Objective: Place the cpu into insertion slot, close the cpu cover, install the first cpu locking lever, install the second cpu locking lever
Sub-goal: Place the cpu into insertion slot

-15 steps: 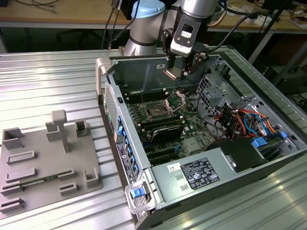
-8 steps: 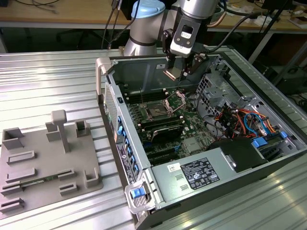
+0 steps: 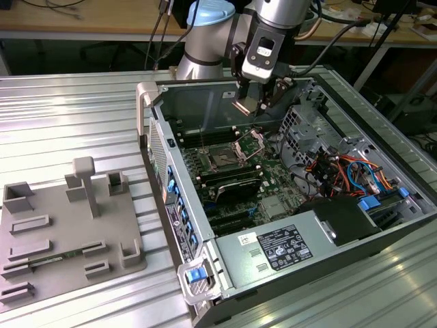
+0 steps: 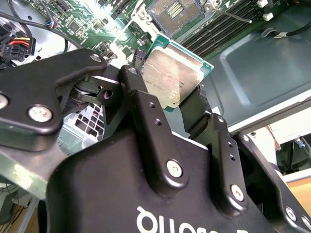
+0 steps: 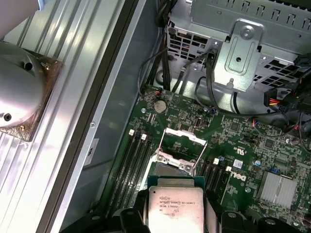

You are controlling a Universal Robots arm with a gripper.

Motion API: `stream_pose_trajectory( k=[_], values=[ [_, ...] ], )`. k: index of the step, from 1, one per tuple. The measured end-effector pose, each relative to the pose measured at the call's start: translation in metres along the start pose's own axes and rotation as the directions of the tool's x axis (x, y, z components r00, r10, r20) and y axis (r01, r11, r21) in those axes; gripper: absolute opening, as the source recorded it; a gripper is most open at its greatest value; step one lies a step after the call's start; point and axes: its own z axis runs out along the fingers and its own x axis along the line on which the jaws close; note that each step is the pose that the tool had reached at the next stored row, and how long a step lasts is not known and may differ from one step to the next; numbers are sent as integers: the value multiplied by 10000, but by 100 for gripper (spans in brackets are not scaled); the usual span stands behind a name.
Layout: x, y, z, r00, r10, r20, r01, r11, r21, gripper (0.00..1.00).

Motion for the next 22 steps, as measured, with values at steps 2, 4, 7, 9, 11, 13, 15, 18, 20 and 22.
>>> stream_pose_trajectory(
  k=[2, 4, 7, 9, 11, 13, 15, 18, 20, 22],
  values=[
    [0, 0, 6, 10000, 0, 1, 0, 10000, 1, 55],
    [0, -1, 11, 10000, 0, 2, 0, 10000, 2, 55],
    [0, -2, 20, 10000, 0, 1, 0, 10000, 1, 55],
    [-1, -3, 29, 10000, 0, 0, 0, 10000, 0, 55],
    [-1, -4, 38, 10000, 0, 1, 0, 10000, 1, 55],
    [-1, -5, 52, 10000, 0, 0, 0, 10000, 0, 55],
    [-2, -7, 79, 10000, 1, 0, -1, 10000, 2, 55],
    [-1, -10, 99, 10000, 12, 2, -12, 10000, 3, 55],
    [0, -15, 105, 9999, 126, 11, -126, 9999, 0, 55],
    [0, -18, 111, 9995, 308, 28, -308, 9995, -4, 55]
  ],
)
